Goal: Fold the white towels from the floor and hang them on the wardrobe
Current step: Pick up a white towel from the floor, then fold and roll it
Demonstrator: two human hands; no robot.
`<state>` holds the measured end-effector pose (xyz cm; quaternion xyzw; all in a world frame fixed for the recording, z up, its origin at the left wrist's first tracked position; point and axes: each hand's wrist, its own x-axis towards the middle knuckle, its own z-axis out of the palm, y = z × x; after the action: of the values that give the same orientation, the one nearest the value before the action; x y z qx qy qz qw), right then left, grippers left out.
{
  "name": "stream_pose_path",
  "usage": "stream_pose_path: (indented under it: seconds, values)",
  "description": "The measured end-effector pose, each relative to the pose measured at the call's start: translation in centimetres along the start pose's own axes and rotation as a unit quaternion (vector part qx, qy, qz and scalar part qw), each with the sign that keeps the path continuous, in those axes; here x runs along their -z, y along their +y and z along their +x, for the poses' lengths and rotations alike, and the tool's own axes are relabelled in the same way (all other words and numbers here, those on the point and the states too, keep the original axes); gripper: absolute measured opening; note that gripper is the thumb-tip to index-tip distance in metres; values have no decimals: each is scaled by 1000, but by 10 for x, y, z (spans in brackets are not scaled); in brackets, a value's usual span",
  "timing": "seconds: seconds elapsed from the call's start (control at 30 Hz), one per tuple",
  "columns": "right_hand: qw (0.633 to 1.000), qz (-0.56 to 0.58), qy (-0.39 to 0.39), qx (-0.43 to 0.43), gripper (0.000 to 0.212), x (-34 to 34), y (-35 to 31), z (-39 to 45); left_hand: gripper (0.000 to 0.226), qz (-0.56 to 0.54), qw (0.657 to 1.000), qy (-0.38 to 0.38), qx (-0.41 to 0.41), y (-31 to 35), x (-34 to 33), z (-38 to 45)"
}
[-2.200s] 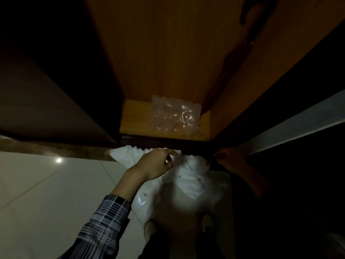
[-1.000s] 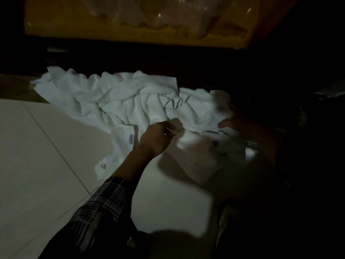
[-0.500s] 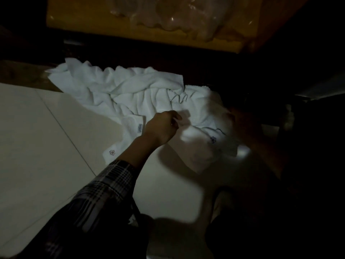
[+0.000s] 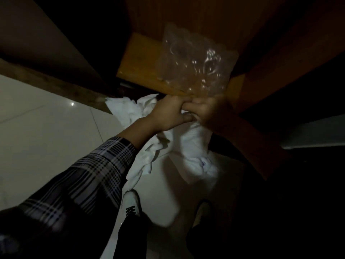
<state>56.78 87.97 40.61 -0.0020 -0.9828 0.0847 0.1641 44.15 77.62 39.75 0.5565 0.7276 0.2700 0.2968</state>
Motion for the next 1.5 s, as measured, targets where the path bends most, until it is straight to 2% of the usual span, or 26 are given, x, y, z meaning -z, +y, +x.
stream_pose_path:
  seconds: [0.17,0.27,0.33,0.4,0.53,0.63,0.77,0.87,0.93,1.03,1.1,1.17,1.23,1.3,1.4,1.5]
  values:
    - [1000,8,-5,7,20,110,-29,74,30,-7,998,66,-21,61,100,-22]
    - [1000,10,27,10,11,176,-53,104,49,-13,995,94,-42,99,151,-42]
    - [999,16,50,-4,22,220,-72,121,54,-10,994,97,-47,125,184,-58]
    - [997,33,64,-27,32,260,-91,136,44,-12,995,92,-39,152,212,-76]
    - [982,128,72,-115,37,314,-126,147,27,-28,993,99,-57,201,256,-117]
    - [949,249,79,-177,34,348,-152,148,21,-36,987,132,-83,227,281,-147]
    - [873,421,49,-242,42,383,-175,142,29,-75,977,174,-94,258,306,-183]
    - [848,463,-4,-257,46,385,-187,141,23,-92,977,168,-98,273,322,-204]
    - [823,501,-65,-257,49,384,-196,144,17,-92,976,166,-105,282,331,-218]
    - [787,533,-160,-267,41,375,-209,144,14,-103,974,171,-105,288,344,-238]
    - [775,529,-183,-295,42,364,-215,144,16,-103,975,168,-102,288,352,-252]
    - [773,516,-178,-324,55,354,-221,148,15,-105,975,170,-93,282,359,-265]
    - [787,500,-171,-317,40,355,-234,157,12,-113,974,184,-74,273,368,-279]
    - [835,443,-141,-293,36,359,-246,171,15,-102,974,196,-44,262,379,-291]
    - [895,356,-60,-262,32,369,-260,197,5,-82,975,205,-10,251,398,-309]
    - [938,267,-56,-214,25,382,-281,228,15,-127,964,233,-7,252,406,-319]
